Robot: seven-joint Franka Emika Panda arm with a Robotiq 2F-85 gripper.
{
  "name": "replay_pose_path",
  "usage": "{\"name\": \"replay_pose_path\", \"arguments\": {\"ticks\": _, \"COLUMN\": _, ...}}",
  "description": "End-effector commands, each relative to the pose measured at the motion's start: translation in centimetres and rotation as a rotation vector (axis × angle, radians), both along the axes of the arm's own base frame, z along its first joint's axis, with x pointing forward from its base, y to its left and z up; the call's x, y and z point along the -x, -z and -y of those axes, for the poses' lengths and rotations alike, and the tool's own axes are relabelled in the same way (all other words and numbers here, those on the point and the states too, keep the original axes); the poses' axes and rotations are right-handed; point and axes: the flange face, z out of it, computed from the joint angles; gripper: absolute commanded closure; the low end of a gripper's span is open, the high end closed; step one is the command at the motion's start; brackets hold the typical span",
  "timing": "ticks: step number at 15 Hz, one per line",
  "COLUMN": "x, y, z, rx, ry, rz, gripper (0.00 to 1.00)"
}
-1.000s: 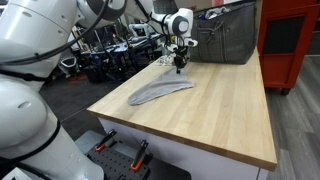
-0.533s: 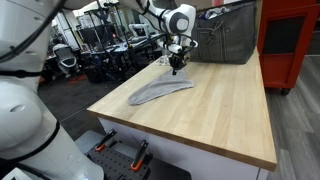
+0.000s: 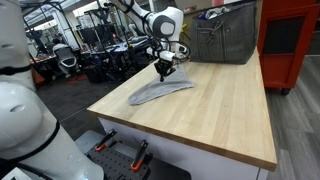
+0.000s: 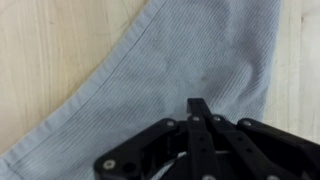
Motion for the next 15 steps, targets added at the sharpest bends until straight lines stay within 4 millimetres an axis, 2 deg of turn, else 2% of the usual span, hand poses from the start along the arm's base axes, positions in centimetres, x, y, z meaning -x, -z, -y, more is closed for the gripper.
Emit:
{"name": "replay_pose_path", "arguments": {"ticks": 1, "x": 4.0, "y": -0.1, "z": -2.0, "rx": -0.040, "ry": -0.072, "rz": 0.035, "gripper": 1.00}}
{"name": "replay_pose_path", "arguments": {"ticks": 3, "x": 4.7, "y": 0.9, "z": -3.0, "rx": -0.029, "ry": -0.098, "rz": 0.024, "gripper": 1.00}}
{"name": "replay_pose_path", "arguments": {"ticks": 5, "x": 4.1, "y": 2.1, "z": -3.9, "rx": 0.021, "ry": -0.055, "rz": 0.024, "gripper": 1.00}}
{"name": "replay_pose_path", "arguments": {"ticks": 8, "x": 3.8, "y": 2.6, "z": -4.8, "rx": 0.069, "ry": 0.003, "rz": 0.055, "gripper": 1.00}}
{"name": "replay_pose_path", "arguments": {"ticks": 10, "x": 4.5, "y": 3.4, "z": -5.8, "rx": 0.091, "ry": -0.001, "rz": 0.046, "gripper": 1.00}}
{"name": "replay_pose_path", "arguments": {"ticks": 15, "x": 6.0, "y": 4.6, "z": -6.5, "rx": 0.161, "ry": -0.006, "rz": -0.003, "gripper": 1.00}}
